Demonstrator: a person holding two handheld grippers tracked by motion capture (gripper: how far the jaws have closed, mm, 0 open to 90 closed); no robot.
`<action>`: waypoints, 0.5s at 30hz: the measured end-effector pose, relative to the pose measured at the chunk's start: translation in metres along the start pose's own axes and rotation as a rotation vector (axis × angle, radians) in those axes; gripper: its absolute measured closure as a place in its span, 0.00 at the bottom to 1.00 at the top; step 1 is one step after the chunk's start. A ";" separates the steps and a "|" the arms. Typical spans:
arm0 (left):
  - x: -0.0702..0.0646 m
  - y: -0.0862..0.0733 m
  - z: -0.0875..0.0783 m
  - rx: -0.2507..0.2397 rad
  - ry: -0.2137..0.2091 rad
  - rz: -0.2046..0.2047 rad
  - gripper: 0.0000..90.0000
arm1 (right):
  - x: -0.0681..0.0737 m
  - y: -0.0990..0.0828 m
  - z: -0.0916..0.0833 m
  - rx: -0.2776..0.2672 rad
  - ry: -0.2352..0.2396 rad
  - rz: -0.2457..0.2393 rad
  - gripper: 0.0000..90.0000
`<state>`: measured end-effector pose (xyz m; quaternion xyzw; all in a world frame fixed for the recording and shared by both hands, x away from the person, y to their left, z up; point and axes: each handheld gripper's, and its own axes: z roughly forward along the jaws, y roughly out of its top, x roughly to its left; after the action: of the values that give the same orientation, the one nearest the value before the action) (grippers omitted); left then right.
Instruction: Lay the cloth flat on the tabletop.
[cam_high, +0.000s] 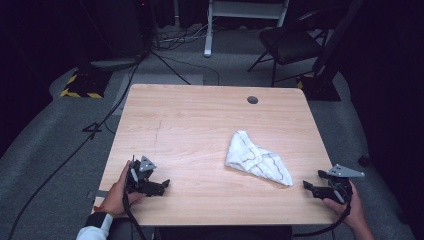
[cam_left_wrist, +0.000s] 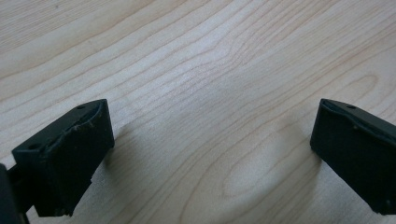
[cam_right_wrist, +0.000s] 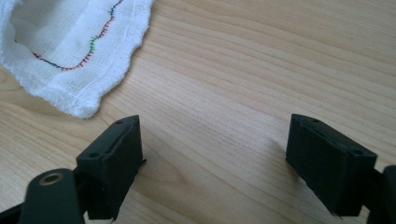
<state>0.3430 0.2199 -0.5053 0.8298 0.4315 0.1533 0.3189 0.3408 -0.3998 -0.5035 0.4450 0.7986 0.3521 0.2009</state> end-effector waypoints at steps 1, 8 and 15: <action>0.000 0.000 0.000 0.000 0.000 0.000 0.00 | 0.000 0.000 0.000 0.000 0.000 0.000 0.22; -0.009 0.007 0.006 0.000 -0.064 0.085 0.00 | 0.001 0.001 0.000 -0.005 0.018 -0.016 0.27; -0.020 0.020 0.015 0.011 -0.147 0.183 0.05 | 0.005 0.008 0.002 -0.023 0.013 -0.048 0.42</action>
<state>0.3515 0.1893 -0.5027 0.8764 0.3305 0.1181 0.3297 0.3442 -0.3919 -0.4991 0.4213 0.8060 0.3593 0.2094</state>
